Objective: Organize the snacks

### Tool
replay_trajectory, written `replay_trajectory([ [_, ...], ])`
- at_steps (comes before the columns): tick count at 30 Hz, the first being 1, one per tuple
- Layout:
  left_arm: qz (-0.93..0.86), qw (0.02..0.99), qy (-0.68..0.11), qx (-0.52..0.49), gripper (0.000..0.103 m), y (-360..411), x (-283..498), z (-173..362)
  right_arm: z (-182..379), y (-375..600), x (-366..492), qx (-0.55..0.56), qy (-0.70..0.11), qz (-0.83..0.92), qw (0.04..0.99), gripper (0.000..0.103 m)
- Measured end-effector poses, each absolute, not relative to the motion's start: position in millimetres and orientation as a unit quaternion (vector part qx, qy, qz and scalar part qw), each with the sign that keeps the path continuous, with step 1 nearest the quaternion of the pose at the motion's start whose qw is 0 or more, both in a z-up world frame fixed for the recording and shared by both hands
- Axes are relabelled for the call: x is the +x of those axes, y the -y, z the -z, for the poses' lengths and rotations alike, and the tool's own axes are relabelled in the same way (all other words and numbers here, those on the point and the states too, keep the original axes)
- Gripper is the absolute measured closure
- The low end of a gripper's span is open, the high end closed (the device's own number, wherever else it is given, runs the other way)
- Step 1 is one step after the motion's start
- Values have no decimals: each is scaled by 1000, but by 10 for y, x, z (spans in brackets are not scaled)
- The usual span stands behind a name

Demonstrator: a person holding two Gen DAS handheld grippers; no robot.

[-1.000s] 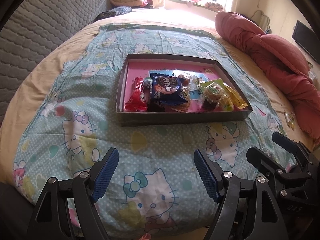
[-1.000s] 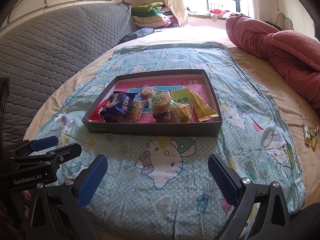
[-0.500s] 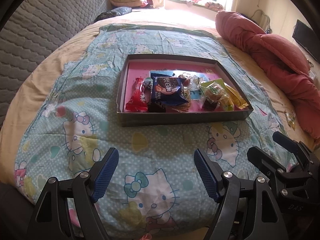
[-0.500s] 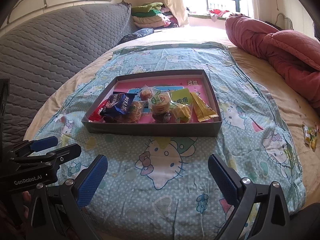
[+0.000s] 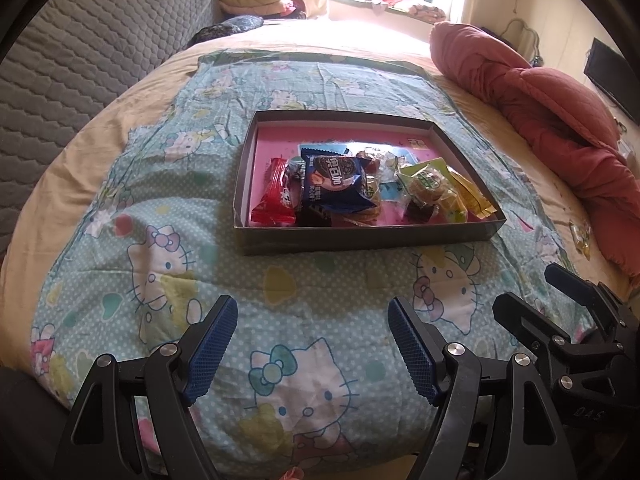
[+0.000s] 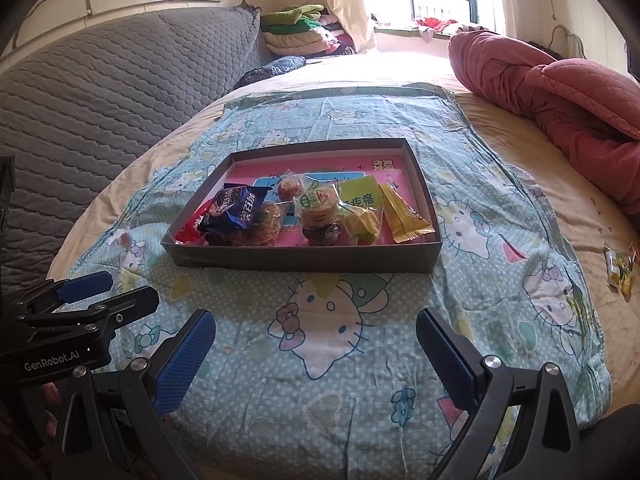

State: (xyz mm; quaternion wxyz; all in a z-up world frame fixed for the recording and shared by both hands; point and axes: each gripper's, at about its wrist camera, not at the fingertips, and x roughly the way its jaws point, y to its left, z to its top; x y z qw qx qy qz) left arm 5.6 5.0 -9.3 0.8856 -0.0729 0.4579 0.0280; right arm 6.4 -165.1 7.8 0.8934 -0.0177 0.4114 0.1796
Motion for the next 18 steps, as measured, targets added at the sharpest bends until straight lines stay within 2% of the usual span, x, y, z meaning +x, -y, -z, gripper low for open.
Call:
replay_trajectory([
  [18,-31,885,-459,-71,24,-66,72,92,-73,1649,63,-22,-411,-175,894,2],
])
